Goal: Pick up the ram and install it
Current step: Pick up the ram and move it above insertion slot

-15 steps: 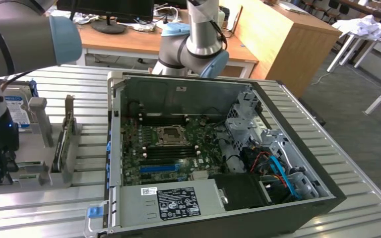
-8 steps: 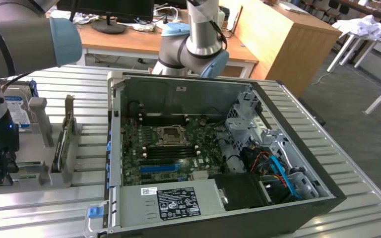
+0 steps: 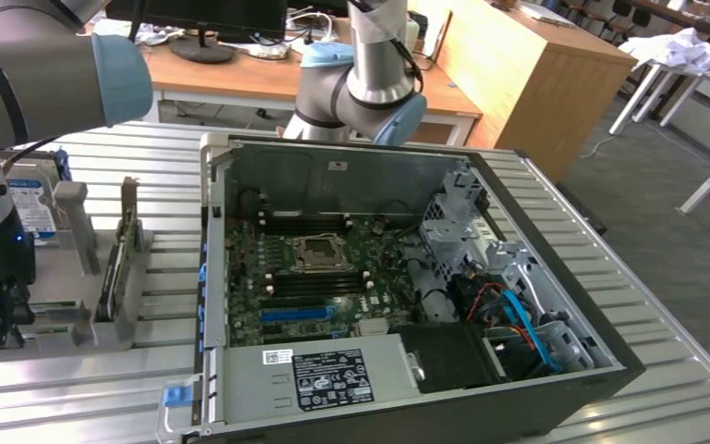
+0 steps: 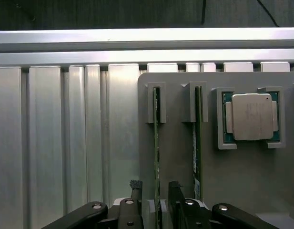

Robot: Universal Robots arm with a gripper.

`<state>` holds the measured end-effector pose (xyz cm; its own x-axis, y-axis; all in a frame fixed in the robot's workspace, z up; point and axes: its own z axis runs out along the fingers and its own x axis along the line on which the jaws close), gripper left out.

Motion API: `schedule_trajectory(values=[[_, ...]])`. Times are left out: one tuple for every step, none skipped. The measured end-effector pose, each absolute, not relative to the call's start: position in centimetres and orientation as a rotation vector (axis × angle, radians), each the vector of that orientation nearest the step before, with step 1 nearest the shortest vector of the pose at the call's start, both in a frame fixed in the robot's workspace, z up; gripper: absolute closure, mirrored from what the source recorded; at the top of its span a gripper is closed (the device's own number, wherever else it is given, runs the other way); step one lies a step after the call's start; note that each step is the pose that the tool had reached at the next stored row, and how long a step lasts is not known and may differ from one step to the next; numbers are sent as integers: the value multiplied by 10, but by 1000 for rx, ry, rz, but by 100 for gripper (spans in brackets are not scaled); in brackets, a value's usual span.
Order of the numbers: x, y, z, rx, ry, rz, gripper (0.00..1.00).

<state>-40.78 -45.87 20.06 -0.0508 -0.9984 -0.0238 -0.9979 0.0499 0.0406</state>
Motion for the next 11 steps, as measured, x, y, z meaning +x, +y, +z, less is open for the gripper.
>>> schedule_trajectory(values=[[-408,-459,200,2157,-2268,-72,64],[-408,-459,199,2157,-2268,-72,64],[-408,-459,199,2157,-2268,-72,64],[-408,-459,199,2157,-2268,-72,64],[-408,-459,199,2157,-2268,-72,64],[-408,-458,199,2157,-2268,-72,64],[-408,-458,198,2157,-2268,-72,64],[-408,-458,198,2157,-2268,-72,64],[-408,-457,198,2157,-2268,-72,64],[-408,-457,198,2157,-2268,-72,64],[-408,-457,198,2157,-2268,-72,64]])
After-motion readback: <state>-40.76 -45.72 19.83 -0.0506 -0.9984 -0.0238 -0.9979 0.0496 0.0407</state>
